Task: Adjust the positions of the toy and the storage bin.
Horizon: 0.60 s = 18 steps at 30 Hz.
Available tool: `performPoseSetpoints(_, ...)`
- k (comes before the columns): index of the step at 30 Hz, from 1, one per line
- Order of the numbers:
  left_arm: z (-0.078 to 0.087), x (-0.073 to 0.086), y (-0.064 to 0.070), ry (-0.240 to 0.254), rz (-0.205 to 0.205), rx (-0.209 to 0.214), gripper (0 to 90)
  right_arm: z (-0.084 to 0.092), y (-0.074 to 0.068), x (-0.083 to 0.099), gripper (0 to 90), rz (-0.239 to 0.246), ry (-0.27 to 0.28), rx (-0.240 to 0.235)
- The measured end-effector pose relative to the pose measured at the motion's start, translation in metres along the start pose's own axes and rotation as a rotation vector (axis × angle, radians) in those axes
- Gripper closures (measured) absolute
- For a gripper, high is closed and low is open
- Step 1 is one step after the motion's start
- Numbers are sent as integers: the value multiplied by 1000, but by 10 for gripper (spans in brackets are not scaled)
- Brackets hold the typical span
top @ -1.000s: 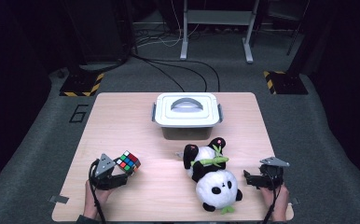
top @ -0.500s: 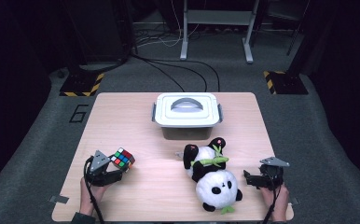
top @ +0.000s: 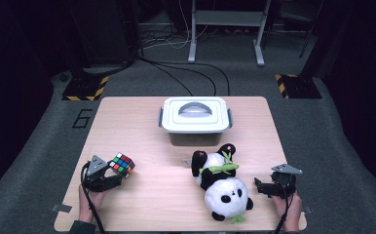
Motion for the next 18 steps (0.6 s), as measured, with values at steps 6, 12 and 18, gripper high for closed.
performPoseSetpoints(6, 1, -1, -7, -3, 6, -15, 342, 0, 0, 0, 42, 0, 0, 0)
performPoseSetpoints(12, 1, 0, -16, -4, 17, -36, 342, 0, 0, 0, 42, 0, 0, 0)
performPoseSetpoints(18, 1, -2, -26, 0, 22, -60, 341, 0, 0, 0, 42, 0, 0, 0)
Point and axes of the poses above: each handheld gripper's, and its own axes: z roughly backward along the jaws, x roughly out of its underside, y roughly to its right, the point moved 2 cm from there along -z, roughly forward along the jaws, and after that the axes turned 10 degrees about x, right-handed, at the moved point
